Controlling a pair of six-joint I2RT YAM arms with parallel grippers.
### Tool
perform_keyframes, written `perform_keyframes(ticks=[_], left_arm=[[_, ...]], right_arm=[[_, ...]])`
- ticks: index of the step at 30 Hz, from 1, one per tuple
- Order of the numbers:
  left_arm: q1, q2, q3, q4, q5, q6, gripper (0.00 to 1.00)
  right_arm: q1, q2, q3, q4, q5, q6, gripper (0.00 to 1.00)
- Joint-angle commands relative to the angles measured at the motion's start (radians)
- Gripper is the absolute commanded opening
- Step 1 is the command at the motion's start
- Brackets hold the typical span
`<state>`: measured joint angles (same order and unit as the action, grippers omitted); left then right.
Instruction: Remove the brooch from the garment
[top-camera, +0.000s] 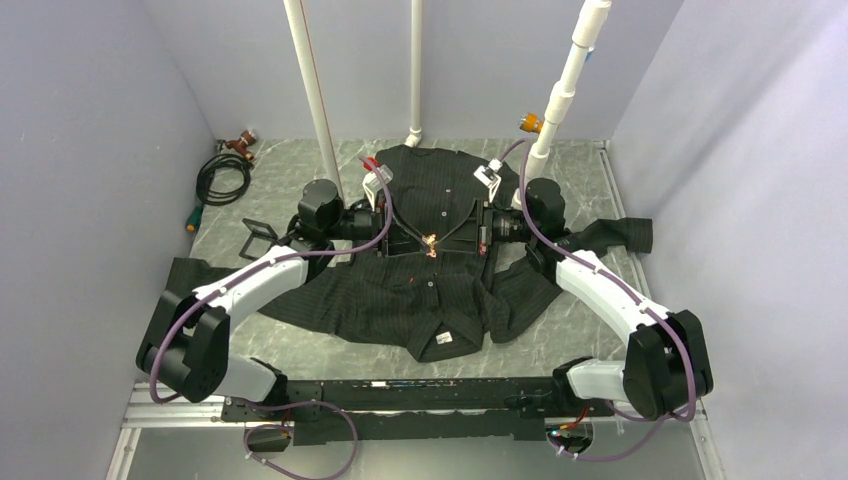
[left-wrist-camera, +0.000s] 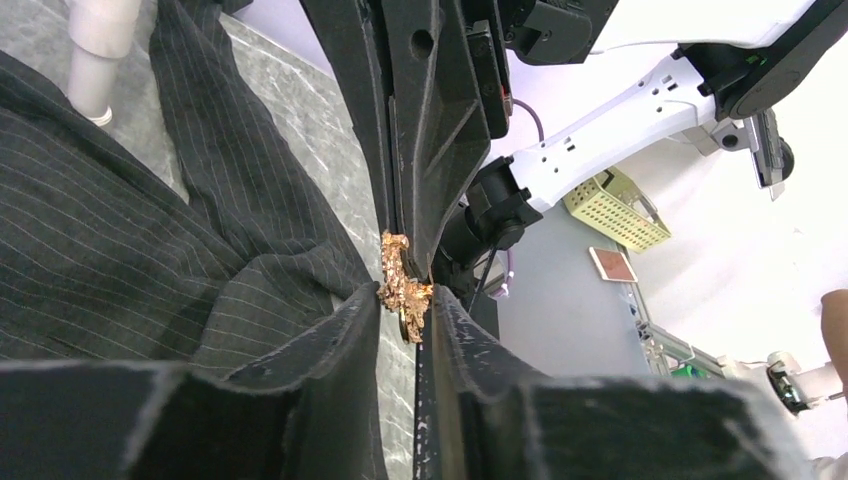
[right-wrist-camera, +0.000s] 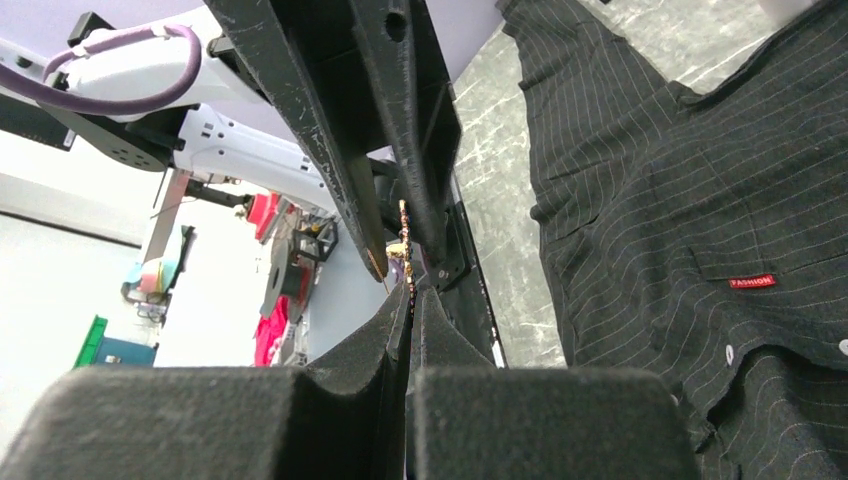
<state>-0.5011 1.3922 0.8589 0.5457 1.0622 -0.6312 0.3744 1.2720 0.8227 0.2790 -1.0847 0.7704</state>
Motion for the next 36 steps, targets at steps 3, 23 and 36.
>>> perform_keyframes(ticks=[3,23,36], left_arm=[[-0.01,0.007,0.022,0.068,0.044,-0.01,0.13],[-0.018,0.01,-0.012,0.132,0.094,-0.048,0.0],[-0.025,0.033,-0.004,0.133,0.086,-0.063,0.0]], right_arm=[[0.004,-0.033,0.027,-0.018,-0.024,-0.071,0.0],[0.009,-0.067,0.102,-0.327,-0.022,-0.463,0.47],[0.063,-0.047,0.173,-0.421,0.005,-0.545,0.53]])
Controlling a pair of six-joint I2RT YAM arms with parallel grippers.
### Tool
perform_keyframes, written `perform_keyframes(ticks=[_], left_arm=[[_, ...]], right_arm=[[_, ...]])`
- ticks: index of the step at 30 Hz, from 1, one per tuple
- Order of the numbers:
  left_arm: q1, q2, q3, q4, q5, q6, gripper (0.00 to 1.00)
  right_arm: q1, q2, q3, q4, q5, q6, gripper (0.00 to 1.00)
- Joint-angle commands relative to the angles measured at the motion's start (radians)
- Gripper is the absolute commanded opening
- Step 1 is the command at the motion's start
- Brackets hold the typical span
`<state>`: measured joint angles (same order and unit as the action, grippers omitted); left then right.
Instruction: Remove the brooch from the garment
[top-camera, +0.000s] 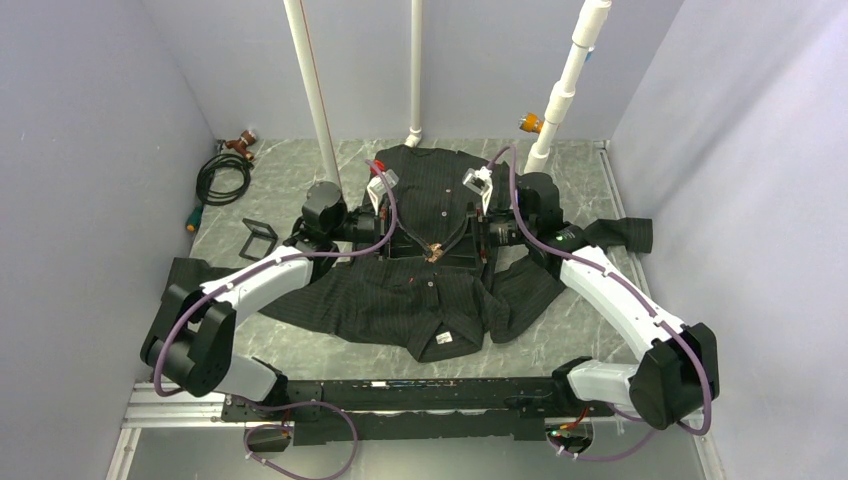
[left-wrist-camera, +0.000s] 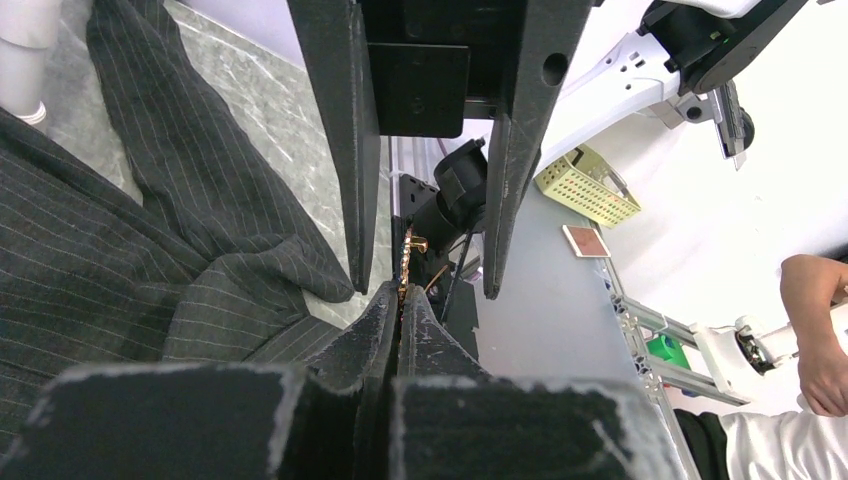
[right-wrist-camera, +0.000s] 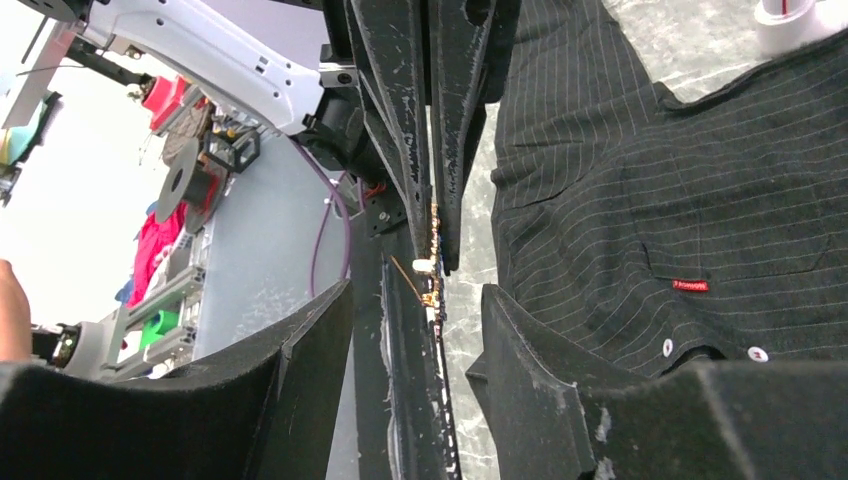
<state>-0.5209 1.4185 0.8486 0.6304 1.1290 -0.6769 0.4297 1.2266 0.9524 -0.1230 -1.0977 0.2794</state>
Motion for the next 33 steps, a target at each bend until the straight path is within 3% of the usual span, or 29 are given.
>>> perform_keyframes(ticks=[1,7,20,33], left_arm=[[-0.005,0.007,0.007,0.048,0.02,-0.019,0.0],[-0.013,0.01,0.01,0.045,0.02,-0.015,0.0],[-0.022,0.005,0.004,0.033,0.02,0.012,0.0],[-0.02,0.003,0.008,-0.006,0.001,0.032,0.0]], right_arm=[[0.007,-0.001,0.044,-0.021,0.022,-0.056,0.53],[0.012,0.009,0.06,-0.044,0.088,-0.073,0.49],[0.008,0.023,0.056,-0.042,0.137,-0.053,0.23],[-0.017,0.014,0.054,-0.073,0.244,-0.047,0.2]])
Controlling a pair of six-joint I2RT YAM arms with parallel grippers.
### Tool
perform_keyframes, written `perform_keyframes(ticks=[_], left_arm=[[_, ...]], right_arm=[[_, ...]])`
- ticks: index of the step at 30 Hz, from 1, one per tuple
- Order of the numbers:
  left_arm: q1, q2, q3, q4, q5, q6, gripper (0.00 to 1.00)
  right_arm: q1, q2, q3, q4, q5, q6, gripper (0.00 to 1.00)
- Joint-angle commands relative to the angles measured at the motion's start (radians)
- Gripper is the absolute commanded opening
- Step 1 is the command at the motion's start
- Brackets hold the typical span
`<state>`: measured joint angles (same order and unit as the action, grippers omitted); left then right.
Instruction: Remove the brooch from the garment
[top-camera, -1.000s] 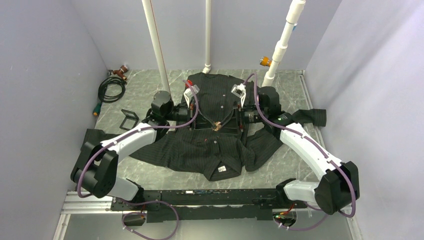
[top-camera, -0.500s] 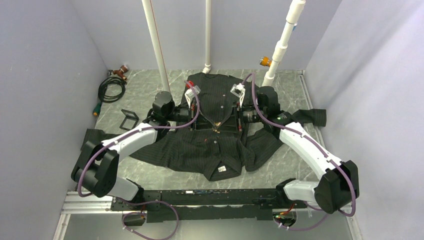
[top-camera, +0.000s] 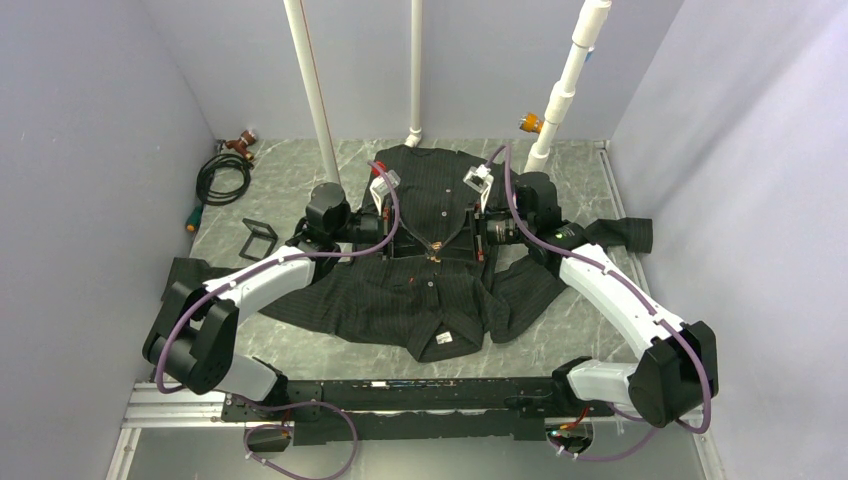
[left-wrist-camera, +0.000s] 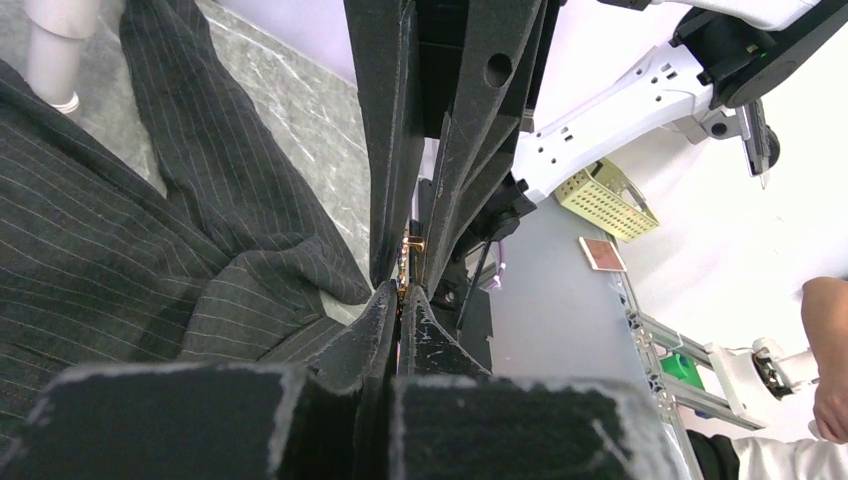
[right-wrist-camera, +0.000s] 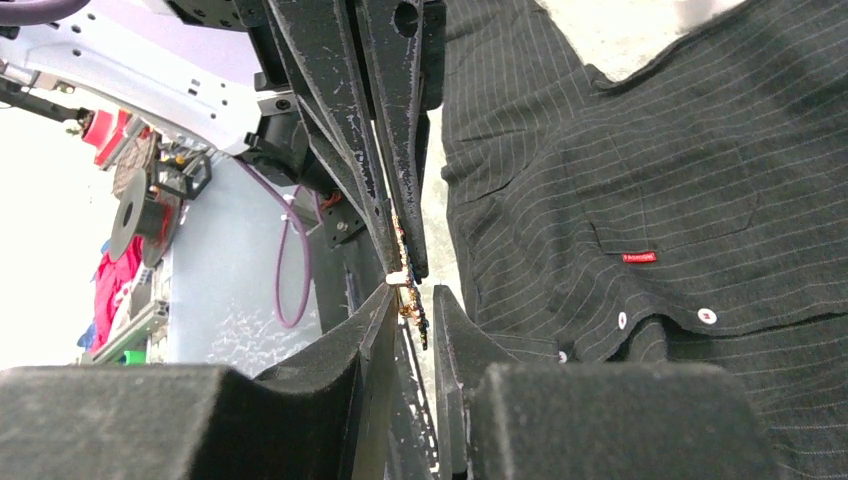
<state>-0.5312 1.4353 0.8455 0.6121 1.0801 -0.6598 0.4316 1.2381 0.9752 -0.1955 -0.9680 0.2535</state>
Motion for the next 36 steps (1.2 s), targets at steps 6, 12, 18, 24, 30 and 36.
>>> perform_keyframes(ticks=[6,12,18,24,30,36], left_arm=[[-0.01,-0.013,0.009,0.021,0.049,0.014,0.0],[-0.008,-0.016,0.002,0.023,0.049,0.009,0.0],[-0.001,-0.012,-0.002,0.028,0.04,0.0,0.0],[0.003,-0.006,0.001,0.007,0.024,0.009,0.0],[0.005,-0.009,0.009,-0.021,0.014,0.029,0.0],[0.005,-0.017,0.005,0.01,0.047,0.021,0.0]], right_arm=[[-0.022,0.003,0.024,-0.002,0.135,-0.022,0.2],[-0.03,-0.001,0.018,0.002,0.131,-0.019,0.14],[-0.04,-0.012,0.008,0.003,0.116,-0.022,0.13],[-0.046,-0.024,0.014,-0.005,0.067,-0.038,0.23],[-0.045,-0.029,0.019,-0.014,0.006,-0.051,0.41],[-0.046,-0.033,0.03,-0.033,-0.019,-0.086,0.42]])
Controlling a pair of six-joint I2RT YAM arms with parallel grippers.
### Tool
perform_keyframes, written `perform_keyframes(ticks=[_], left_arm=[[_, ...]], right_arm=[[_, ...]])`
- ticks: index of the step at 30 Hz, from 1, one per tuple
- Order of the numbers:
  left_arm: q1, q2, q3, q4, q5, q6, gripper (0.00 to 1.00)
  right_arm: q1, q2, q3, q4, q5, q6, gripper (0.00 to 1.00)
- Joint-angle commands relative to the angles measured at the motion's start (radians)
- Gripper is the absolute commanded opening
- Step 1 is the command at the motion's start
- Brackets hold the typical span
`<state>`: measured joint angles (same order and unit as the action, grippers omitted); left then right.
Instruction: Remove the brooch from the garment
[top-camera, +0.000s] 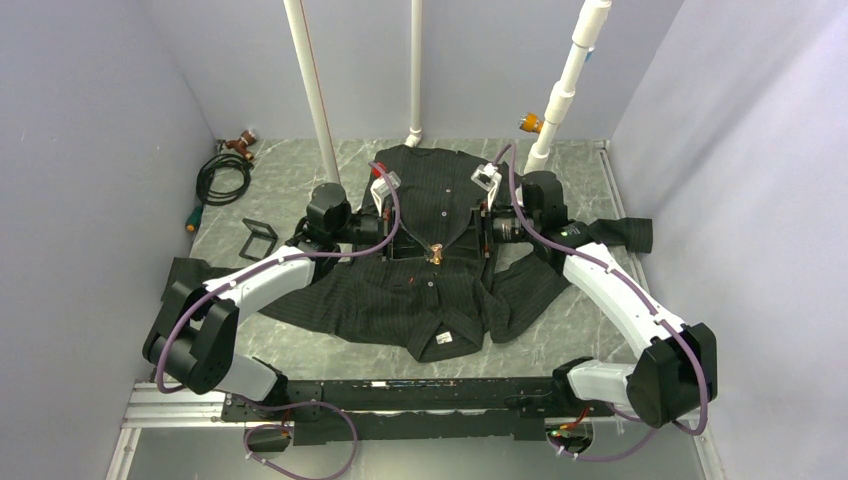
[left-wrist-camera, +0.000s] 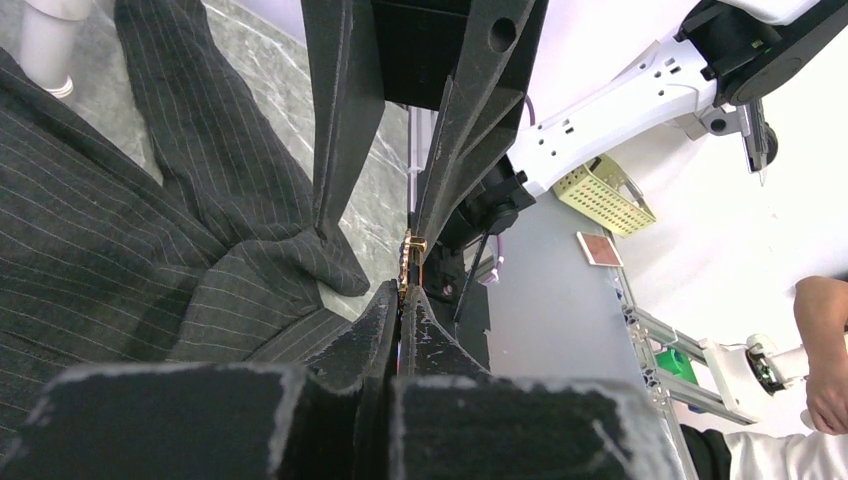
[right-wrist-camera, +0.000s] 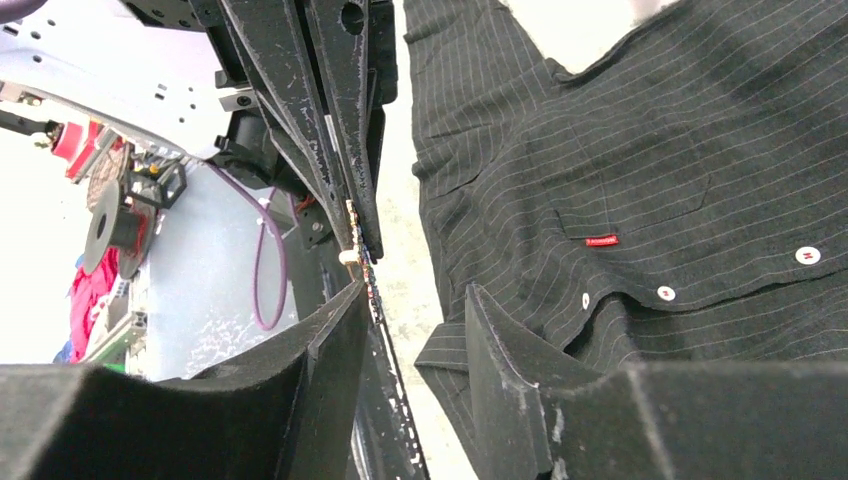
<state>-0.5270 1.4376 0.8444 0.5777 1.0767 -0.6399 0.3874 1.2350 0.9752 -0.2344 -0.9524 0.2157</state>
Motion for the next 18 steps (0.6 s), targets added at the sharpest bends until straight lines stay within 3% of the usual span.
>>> perform_keyframes(ticks=[1,14,16,18], left_arm=[[0.001,-0.022,0.003,0.059,0.054,-0.008,0.0],[-0.003,-0.022,0.005,0.073,0.057,-0.023,0.0],[-0.003,-0.022,0.007,0.067,0.057,-0.022,0.0],[-0.003,-0.022,0.013,0.046,0.06,-0.009,0.03]], right_arm=[[-0.001,-0.028,0.033,0.001,-0.039,-0.058,0.4],[0.001,-0.021,0.025,0.045,-0.125,-0.036,0.2],[0.002,-0.019,0.023,0.047,-0.142,-0.037,0.13],[0.002,-0.019,0.021,0.046,-0.153,-0.044,0.0]])
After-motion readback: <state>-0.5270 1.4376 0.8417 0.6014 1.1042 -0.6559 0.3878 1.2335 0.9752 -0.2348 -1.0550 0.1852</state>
